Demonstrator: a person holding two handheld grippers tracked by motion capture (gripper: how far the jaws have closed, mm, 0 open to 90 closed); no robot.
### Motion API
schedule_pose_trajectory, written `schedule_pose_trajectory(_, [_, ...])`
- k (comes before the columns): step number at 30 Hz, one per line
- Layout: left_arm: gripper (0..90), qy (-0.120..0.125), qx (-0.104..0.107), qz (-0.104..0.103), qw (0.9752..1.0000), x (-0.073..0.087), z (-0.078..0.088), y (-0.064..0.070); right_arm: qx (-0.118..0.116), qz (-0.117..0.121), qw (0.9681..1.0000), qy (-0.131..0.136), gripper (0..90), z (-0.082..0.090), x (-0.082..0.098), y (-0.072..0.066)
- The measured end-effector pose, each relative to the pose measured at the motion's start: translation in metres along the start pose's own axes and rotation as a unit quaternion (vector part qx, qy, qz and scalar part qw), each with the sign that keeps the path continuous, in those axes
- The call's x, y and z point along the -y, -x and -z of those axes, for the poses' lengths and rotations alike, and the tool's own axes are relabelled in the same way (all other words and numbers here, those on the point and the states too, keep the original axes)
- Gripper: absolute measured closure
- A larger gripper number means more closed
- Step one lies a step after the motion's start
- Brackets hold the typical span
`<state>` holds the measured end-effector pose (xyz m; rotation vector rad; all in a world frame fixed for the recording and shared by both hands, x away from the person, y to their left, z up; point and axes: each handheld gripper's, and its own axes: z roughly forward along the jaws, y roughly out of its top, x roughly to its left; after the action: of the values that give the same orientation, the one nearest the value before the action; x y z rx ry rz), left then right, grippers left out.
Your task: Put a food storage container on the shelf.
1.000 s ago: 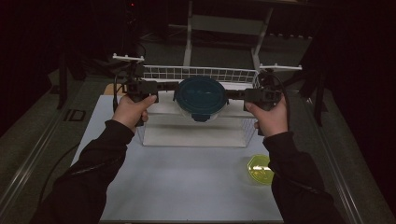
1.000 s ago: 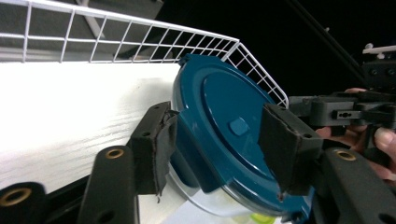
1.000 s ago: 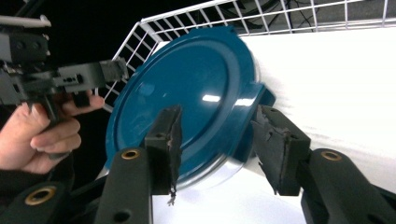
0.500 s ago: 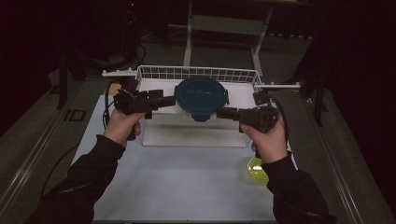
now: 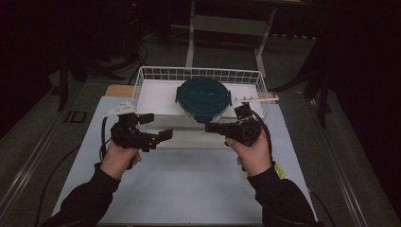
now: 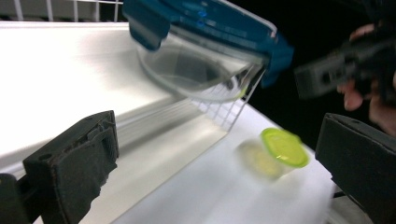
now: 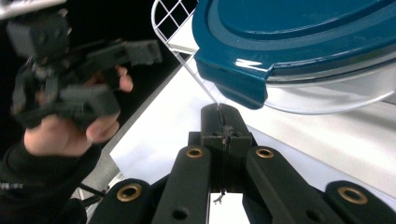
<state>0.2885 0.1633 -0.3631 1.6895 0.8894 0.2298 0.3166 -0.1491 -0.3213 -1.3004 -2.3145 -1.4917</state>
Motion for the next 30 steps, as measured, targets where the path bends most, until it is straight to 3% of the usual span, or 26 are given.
schedule_pose_trajectory(1, [0.0, 0.0, 0.0, 0.0, 1.0, 0.0, 0.0, 0.0, 0.0, -0.003, 1.0, 0.0, 89.8, -0.002, 0.0, 0.001])
schedule_pose_trajectory(2, [0.0, -0.004, -0.015, -0.017, 0.9997, 0.009, 0.002, 0.003, 0.002, -0.004, 1.0, 0.001, 89.8, -0.004, -0.001, 0.001])
schedule_pose_trajectory(5, [0.0, -0.014, -0.024, -0.029, 0.9992, 0.025, 0.004, 0.006, 0.004, -0.009, 0.9999, 0.002, 89.9, -0.008, -0.003, 0.004])
schedule_pose_trajectory(9, [0.0, -0.022, -0.026, -0.034, 0.9989, 0.035, 0.004, 0.006, 0.012, -0.008, 0.9999, 0.0, 89.9, -0.011, -0.004, 0.005])
schedule_pose_trajectory(10, [0.0, -0.034, -0.026, -0.034, 0.9985, 0.05, 0.003, 0.007, 0.013, -0.011, 0.9998, 0.004, 89.9, -0.014, -0.006, 0.007])
schedule_pose_trajectory(13, [0.0, -0.044, -0.026, -0.034, 0.9981, 0.064, 0.004, 0.008, 0.017, -0.01, 0.9998, 0.006, 89.9, -0.015, -0.008, 0.008])
schedule_pose_trajectory(20, [0.0, -0.042, -0.03, -0.04, 0.9979, 0.086, 0.008, 0.014, 0.025, -0.012, 0.9996, 0.009, 89.9, -0.02, -0.014, 0.011])
schedule_pose_trajectory(25, [0.0, -0.039, -0.03, -0.068, 0.9964, 0.105, 0.013, 0.022, 0.031, -0.016, 0.9993, 0.015, 89.9, -0.021, -0.017, 0.015])
schedule_pose_trajectory(30, [0.0, -0.034, -0.028, -0.069, 0.9966, 0.116, 0.014, 0.025, 0.038, -0.02, 0.9989, 0.02, 89.8, -0.021, -0.02, 0.019])
